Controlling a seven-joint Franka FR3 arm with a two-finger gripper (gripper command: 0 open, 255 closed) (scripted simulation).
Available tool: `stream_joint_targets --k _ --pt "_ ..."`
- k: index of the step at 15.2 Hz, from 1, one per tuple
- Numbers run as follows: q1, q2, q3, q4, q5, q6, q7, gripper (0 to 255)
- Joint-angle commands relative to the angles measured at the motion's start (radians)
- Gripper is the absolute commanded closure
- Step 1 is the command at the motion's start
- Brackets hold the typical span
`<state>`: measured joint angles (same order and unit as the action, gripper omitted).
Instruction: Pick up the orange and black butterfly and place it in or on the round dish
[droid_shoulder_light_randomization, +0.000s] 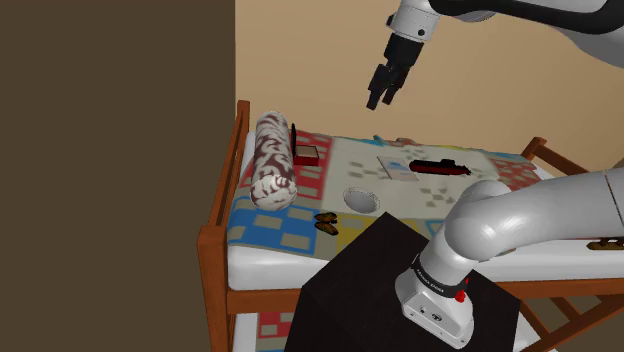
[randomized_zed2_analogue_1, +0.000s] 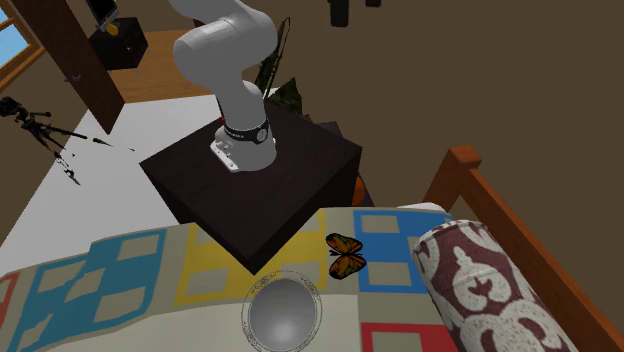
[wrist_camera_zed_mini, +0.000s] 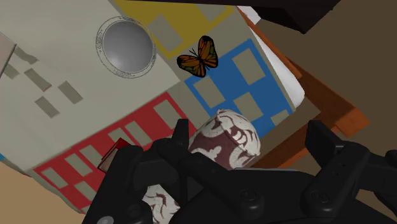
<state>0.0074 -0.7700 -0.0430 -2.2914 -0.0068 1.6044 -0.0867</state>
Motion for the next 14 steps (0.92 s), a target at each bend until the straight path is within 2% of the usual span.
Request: stream_joint_targets --k 1,8,14 --pt "0.000 0.000 0.000 0.000 0.000 0.000 0.000 0" --pt "0.000 0.003 -0.098 -0.217 -0.002 0.200 -0.116 0" --pt "0.002 0.072 -0.189 -0.360 0.000 0.388 -0.229 0"
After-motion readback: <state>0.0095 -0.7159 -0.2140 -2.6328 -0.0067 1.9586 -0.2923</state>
